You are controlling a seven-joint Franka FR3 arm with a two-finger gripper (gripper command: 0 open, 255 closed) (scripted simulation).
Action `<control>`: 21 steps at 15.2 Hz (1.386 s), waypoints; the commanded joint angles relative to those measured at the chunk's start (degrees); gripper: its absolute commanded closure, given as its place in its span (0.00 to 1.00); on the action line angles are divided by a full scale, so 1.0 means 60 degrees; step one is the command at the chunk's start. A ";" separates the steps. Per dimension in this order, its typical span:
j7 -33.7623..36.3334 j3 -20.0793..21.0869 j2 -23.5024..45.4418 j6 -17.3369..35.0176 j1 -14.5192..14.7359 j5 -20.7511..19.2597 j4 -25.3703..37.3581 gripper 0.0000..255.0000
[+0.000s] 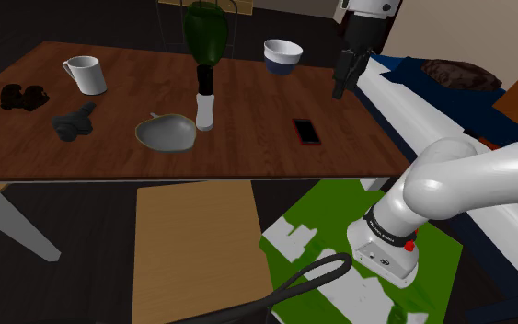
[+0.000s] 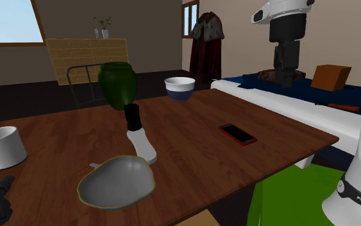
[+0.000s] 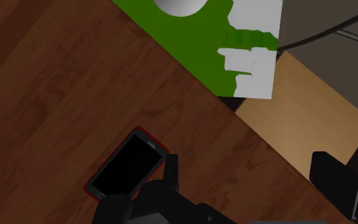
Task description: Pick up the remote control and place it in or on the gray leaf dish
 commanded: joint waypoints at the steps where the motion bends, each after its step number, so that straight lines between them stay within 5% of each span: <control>1: 0.0000 0.0000 0.0000 0.0000 0.0000 0.0000 0.0000 0.00; 11: 0.2652 0.1550 0.2820 0.2740 -0.0115 0.0664 0.0633 0.00; 21: 0.5451 0.2569 0.6367 0.4659 -0.0351 -0.0004 0.2671 0.00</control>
